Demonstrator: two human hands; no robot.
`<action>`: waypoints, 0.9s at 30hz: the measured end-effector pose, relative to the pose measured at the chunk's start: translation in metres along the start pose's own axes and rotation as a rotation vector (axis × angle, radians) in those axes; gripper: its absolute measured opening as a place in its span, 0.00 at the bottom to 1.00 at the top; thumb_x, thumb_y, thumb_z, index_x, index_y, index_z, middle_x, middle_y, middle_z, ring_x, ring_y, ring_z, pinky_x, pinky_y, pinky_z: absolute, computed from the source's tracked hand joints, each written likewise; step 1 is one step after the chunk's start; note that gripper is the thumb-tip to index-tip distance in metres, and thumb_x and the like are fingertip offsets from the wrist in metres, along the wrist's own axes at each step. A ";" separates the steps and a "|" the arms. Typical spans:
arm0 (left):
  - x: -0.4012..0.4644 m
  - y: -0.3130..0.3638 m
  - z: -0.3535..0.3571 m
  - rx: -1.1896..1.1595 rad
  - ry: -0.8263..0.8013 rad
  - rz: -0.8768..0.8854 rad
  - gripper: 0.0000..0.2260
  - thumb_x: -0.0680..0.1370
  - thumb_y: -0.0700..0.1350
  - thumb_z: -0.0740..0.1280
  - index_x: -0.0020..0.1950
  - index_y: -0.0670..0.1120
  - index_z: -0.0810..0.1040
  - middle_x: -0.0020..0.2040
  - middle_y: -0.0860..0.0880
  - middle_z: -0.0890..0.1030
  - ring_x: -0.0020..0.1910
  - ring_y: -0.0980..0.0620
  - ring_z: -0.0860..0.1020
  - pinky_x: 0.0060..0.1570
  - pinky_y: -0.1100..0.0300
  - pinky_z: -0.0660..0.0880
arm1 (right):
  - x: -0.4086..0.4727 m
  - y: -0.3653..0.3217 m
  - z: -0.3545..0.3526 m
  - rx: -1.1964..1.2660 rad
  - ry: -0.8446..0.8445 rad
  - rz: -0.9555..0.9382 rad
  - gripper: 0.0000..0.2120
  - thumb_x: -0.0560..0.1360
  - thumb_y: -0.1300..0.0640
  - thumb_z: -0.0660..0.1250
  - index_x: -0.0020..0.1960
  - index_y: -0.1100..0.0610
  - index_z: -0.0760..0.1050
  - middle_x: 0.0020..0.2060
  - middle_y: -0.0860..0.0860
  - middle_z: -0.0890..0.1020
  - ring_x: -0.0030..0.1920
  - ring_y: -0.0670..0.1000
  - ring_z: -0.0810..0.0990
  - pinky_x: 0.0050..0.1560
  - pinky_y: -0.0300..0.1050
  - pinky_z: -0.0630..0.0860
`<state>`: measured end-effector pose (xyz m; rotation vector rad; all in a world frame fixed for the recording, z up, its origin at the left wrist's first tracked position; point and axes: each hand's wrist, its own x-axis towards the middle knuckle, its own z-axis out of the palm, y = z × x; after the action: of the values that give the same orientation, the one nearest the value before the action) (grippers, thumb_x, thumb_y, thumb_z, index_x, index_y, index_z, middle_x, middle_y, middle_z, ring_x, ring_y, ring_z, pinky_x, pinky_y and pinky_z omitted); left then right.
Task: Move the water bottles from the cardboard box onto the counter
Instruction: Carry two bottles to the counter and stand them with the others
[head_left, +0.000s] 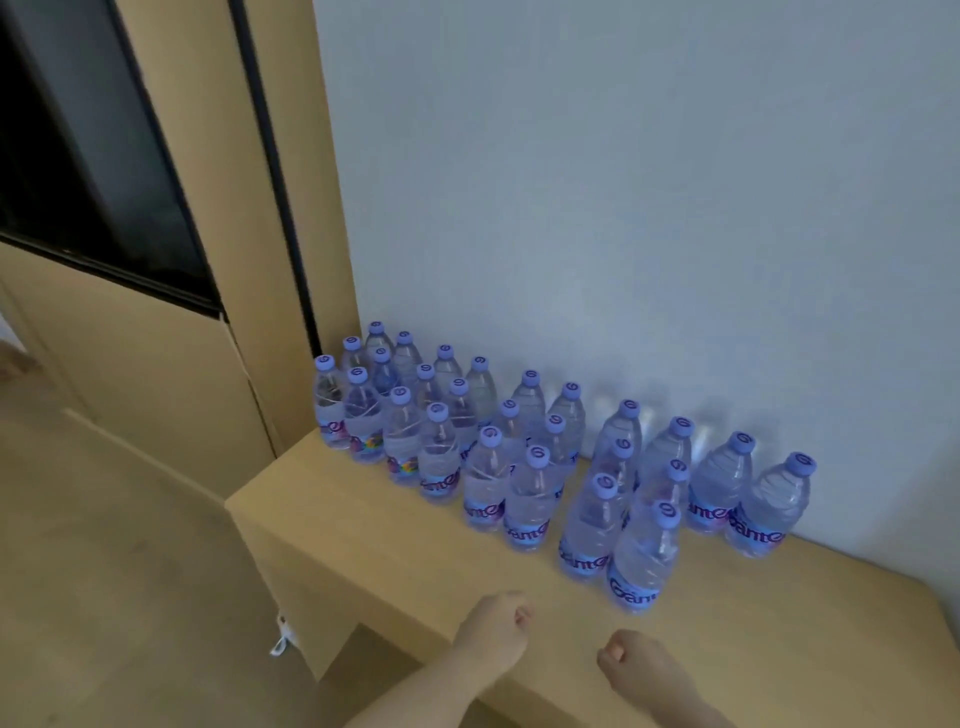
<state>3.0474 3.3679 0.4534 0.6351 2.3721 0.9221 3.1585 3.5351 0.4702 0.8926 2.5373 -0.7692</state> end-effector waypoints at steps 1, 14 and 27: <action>-0.008 -0.016 -0.015 -0.002 0.017 -0.023 0.13 0.78 0.39 0.59 0.59 0.45 0.79 0.56 0.47 0.81 0.56 0.49 0.78 0.54 0.63 0.71 | -0.004 -0.022 0.011 -0.031 -0.023 -0.045 0.07 0.75 0.48 0.59 0.41 0.49 0.70 0.49 0.49 0.80 0.52 0.50 0.78 0.51 0.40 0.73; -0.135 -0.215 -0.249 0.013 0.375 -0.421 0.15 0.78 0.43 0.60 0.63 0.48 0.76 0.61 0.48 0.79 0.60 0.46 0.77 0.60 0.55 0.73 | -0.012 -0.362 0.127 -0.385 -0.185 -0.653 0.15 0.78 0.50 0.60 0.59 0.57 0.76 0.56 0.53 0.80 0.57 0.54 0.78 0.47 0.40 0.69; -0.206 -0.427 -0.468 -0.074 0.607 -0.920 0.16 0.78 0.43 0.56 0.64 0.50 0.74 0.64 0.48 0.77 0.63 0.47 0.76 0.61 0.56 0.73 | 0.030 -0.697 0.251 -0.600 -0.393 -0.985 0.14 0.79 0.44 0.57 0.56 0.51 0.74 0.51 0.49 0.79 0.52 0.51 0.78 0.53 0.47 0.75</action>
<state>2.8192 2.7443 0.5070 -0.8460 2.6497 0.8038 2.7146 2.9435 0.5186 -0.6839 2.4890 -0.2907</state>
